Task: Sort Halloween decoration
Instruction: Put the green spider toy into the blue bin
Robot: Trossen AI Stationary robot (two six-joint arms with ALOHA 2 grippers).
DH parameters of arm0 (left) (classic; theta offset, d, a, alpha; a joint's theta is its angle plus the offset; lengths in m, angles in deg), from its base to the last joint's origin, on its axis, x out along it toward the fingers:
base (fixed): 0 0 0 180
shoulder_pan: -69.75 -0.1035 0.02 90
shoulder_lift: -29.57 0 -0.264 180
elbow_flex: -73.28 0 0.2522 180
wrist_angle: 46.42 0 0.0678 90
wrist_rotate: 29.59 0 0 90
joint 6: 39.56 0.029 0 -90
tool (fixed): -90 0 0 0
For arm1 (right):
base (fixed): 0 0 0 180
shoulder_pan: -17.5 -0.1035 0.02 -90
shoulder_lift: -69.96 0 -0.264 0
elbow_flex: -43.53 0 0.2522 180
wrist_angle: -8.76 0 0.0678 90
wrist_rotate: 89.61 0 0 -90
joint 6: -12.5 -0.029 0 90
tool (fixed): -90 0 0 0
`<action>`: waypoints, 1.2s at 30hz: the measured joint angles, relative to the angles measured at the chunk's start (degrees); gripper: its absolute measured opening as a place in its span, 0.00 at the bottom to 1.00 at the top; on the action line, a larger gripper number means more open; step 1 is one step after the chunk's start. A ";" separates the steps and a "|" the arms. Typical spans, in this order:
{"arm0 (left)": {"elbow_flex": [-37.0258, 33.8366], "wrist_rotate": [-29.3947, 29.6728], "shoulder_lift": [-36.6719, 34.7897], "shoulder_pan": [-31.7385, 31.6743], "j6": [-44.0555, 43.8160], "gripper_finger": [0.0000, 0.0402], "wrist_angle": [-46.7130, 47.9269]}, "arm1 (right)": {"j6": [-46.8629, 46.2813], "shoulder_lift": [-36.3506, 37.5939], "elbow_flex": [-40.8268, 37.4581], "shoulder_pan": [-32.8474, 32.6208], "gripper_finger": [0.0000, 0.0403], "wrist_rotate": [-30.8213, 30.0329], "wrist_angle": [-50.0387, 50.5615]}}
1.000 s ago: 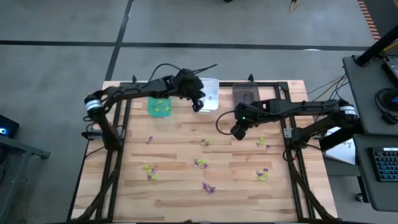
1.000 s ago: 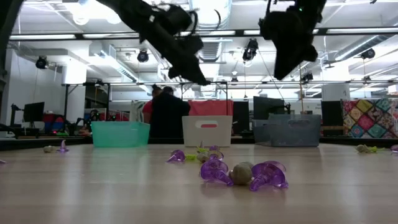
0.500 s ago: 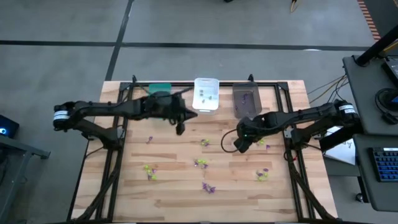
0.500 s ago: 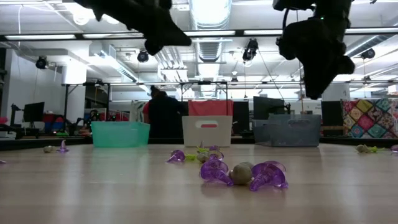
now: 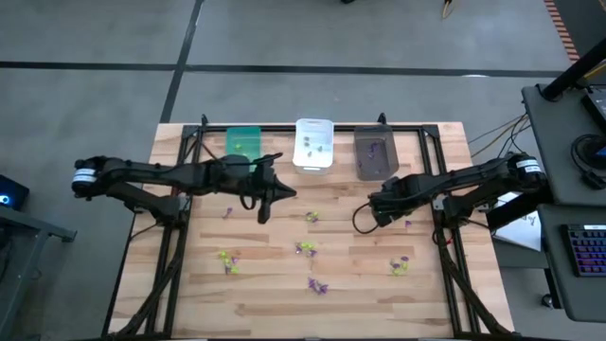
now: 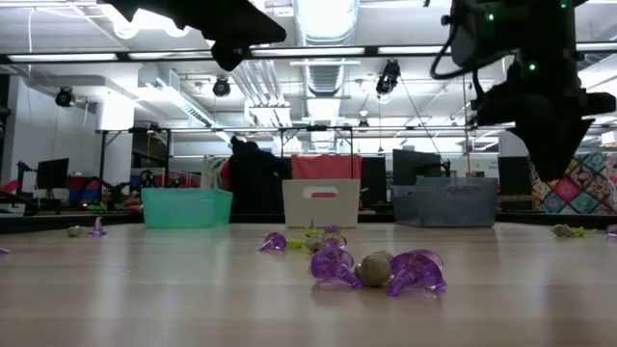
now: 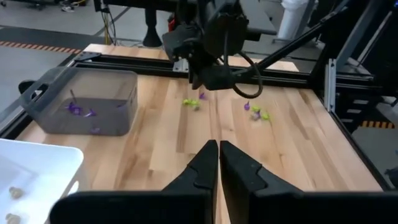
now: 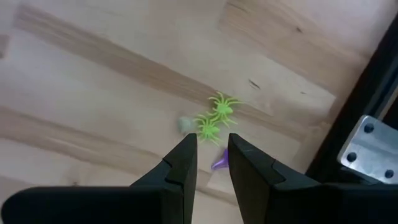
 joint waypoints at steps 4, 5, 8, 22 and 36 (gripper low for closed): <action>0.05 0.05 0.55 -0.02 -0.25 0.00 -0.09 | -1.19 0.00 -1.62 0.00 0.20 0.20 -0.19; 0.05 0.05 0.65 -0.02 -0.25 0.00 -0.12 | -1.41 0.00 -1.77 0.00 0.20 0.17 -0.34; 0.05 0.05 0.88 -0.02 -0.25 0.00 -0.11 | -2.43 0.00 -2.17 0.00 0.20 -0.49 -0.70; 0.09 0.05 1.34 -0.02 -0.25 0.00 -0.34 | -4.62 -0.76 -3.38 0.97 0.28 -3.62 -3.49; -0.02 0.05 1.34 -0.02 -0.23 0.00 -0.33 | -3.95 -10.40 -3.63 1.68 0.29 -3.38 -6.17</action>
